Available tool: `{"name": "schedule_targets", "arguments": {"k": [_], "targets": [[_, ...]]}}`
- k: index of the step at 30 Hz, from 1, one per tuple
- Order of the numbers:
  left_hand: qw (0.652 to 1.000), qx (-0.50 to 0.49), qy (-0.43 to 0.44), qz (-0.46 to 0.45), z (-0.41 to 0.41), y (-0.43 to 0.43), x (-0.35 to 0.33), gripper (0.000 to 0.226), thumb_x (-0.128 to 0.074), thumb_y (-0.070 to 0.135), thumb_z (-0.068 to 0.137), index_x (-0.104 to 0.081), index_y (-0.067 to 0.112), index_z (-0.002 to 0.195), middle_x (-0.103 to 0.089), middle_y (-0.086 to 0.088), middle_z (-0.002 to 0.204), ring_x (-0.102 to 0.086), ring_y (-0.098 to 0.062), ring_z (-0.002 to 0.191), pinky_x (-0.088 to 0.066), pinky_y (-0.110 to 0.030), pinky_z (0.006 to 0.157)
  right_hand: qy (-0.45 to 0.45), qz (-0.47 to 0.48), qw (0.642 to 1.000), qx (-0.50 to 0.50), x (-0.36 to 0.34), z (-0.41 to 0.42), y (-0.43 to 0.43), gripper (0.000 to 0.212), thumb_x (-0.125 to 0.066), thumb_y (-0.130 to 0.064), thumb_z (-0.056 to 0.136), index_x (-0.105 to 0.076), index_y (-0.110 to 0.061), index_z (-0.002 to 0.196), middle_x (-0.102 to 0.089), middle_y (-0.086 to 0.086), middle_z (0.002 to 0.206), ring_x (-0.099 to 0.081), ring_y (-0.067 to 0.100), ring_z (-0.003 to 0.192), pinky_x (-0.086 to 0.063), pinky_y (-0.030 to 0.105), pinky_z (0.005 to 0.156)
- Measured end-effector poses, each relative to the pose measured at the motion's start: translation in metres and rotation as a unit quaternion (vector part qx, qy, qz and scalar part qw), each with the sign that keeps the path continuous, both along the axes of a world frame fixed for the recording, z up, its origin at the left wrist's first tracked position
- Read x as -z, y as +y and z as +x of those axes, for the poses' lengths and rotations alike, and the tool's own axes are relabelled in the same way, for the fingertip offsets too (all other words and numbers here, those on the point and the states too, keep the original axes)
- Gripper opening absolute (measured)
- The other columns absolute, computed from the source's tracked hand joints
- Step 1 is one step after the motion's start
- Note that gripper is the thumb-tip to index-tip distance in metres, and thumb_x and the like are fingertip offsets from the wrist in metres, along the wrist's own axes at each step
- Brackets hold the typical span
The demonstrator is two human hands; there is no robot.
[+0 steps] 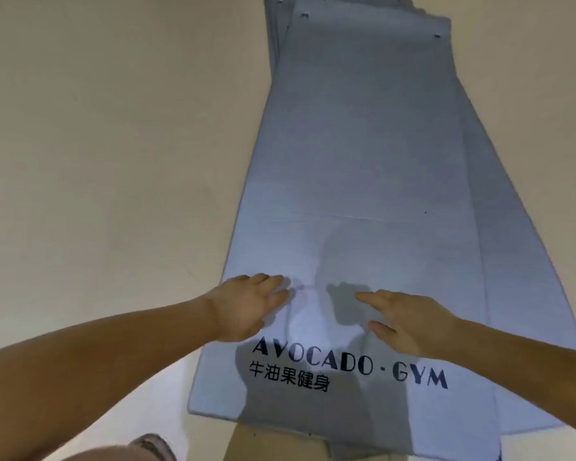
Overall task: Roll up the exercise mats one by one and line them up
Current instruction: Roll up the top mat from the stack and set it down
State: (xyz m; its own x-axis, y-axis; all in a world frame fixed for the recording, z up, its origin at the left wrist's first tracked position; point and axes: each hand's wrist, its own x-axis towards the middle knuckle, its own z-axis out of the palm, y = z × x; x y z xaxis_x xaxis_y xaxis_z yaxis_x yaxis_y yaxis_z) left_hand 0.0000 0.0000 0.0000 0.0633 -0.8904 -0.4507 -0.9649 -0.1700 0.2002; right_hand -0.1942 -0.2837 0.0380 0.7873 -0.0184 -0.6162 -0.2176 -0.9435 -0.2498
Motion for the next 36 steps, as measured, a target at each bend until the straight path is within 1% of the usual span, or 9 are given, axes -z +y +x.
{"name": "schedule_targets", "arguments": {"k": [6, 9, 14, 17, 19, 21, 24, 30, 36], "targets": [[0.998, 0.064, 0.024, -0.008, -0.059, 0.023, 0.101, 0.090, -0.072, 0.048, 0.087, -0.032, 0.014, 0.160, -0.014, -0.020, 0.173, -0.014, -0.040, 0.159, -0.025, -0.058, 0.125, -0.120, 0.066, 0.987, 0.081, 0.101, -0.046, 0.040, 0.051, -0.059, -0.028, 0.102, -0.051, -0.023, 0.152, -0.049, 0.002, 0.155, -0.052, 0.025, 0.136, -0.056, 0.041, 0.098], [0.995, 0.093, 0.002, -0.038, -0.091, 0.032, 0.118, 0.112, -0.072, 0.069, 0.077, -0.027, 0.015, 0.163, -0.009, -0.019, 0.173, -0.009, -0.041, 0.159, -0.019, -0.073, 0.120, -0.143, 0.032, 0.987, 0.066, 0.124, -0.061, 0.070, 0.051, -0.058, -0.045, 0.095, -0.061, -0.026, 0.141, -0.049, 0.013, 0.152, -0.042, 0.036, 0.143, -0.058, 0.052, 0.094], [0.996, 0.083, -0.042, 0.002, -0.129, 0.020, 0.127, 0.138, -0.057, 0.091, 0.074, 0.012, 0.015, 0.166, 0.029, -0.023, 0.168, 0.025, -0.048, 0.154, 0.003, -0.081, 0.113, -0.076, 0.016, 0.994, 0.077, 0.124, -0.070, 0.071, 0.068, -0.050, -0.064, 0.099, -0.026, -0.050, 0.160, 0.005, -0.005, 0.174, 0.020, 0.009, 0.157, -0.043, 0.034, 0.110], [0.995, 0.083, -0.046, 0.032, -0.139, 0.017, 0.121, 0.134, -0.055, 0.087, 0.080, 0.016, 0.009, 0.163, 0.031, -0.029, 0.164, 0.025, -0.053, 0.151, -0.001, -0.081, 0.113, -0.035, 0.003, 0.999, 0.017, 0.123, -0.074, 0.065, 0.087, -0.048, -0.075, 0.093, -0.004, -0.048, 0.163, 0.023, -0.004, 0.171, 0.030, 0.013, 0.154, -0.032, 0.035, 0.119], [0.994, 0.088, -0.024, 0.059, -0.141, 0.017, 0.107, 0.125, -0.060, 0.075, 0.085, 0.003, 0.001, 0.163, 0.017, -0.034, 0.167, 0.012, -0.057, 0.153, -0.013, -0.080, 0.114, -0.030, 0.035, 0.998, 0.031, 0.118, -0.075, 0.069, 0.095, -0.054, -0.079, 0.086, -0.016, -0.041, 0.165, 0.014, 0.000, 0.174, 0.022, 0.018, 0.157, -0.015, 0.038, 0.126], [0.991, 0.103, 0.011, 0.089, -0.140, 0.014, 0.084, 0.102, -0.056, 0.062, 0.093, -0.016, -0.003, 0.160, -0.005, -0.037, 0.167, -0.008, -0.056, 0.153, -0.030, -0.072, 0.114, -0.030, 0.041, 0.998, 0.025, 0.104, -0.076, 0.077, 0.098, -0.060, -0.085, 0.077, -0.038, -0.033, 0.158, -0.013, 0.000, 0.170, -0.005, 0.020, 0.157, -0.020, 0.036, 0.126], [0.989, 0.120, 0.051, 0.073, -0.118, 0.006, 0.036, 0.051, -0.045, 0.050, 0.101, -0.049, 0.012, 0.136, -0.058, -0.021, 0.133, -0.057, -0.039, 0.119, -0.053, -0.047, 0.092, -0.006, 0.042, 0.999, -0.026, 0.065, -0.076, 0.081, 0.096, -0.063, -0.093, 0.067, -0.052, -0.032, 0.140, -0.045, -0.014, 0.133, -0.040, 0.004, 0.112, -0.039, 0.024, 0.091], [0.998, 0.063, -0.010, 0.003, -0.047, -0.037, -0.077, 0.018, -0.038, 0.037, 0.109, -0.051, 0.031, 0.120, -0.057, 0.007, 0.105, -0.061, -0.022, 0.091, -0.037, -0.034, 0.067, 0.044, 0.067, 0.996, 0.032, -0.025, -0.046, 0.049, 0.016, -0.064, -0.042, 0.092, -0.058, -0.034, 0.104, -0.065, -0.009, 0.091, -0.059, 0.009, 0.078, -0.046, 0.027, 0.067], [0.993, -0.093, -0.038, 0.059, 0.033, -0.128, -0.135, 0.023, -0.045, 0.036, 0.110, -0.054, 0.024, 0.126, -0.061, -0.003, 0.119, -0.057, -0.025, 0.102, -0.045, -0.037, 0.077, -0.066, -0.082, 0.983, 0.152, -0.102, 0.026, -0.016, 0.024, -0.052, -0.059, 0.101, -0.054, -0.035, 0.100, -0.060, -0.011, 0.088, -0.057, 0.010, 0.080, -0.047, 0.032, 0.070]]}}
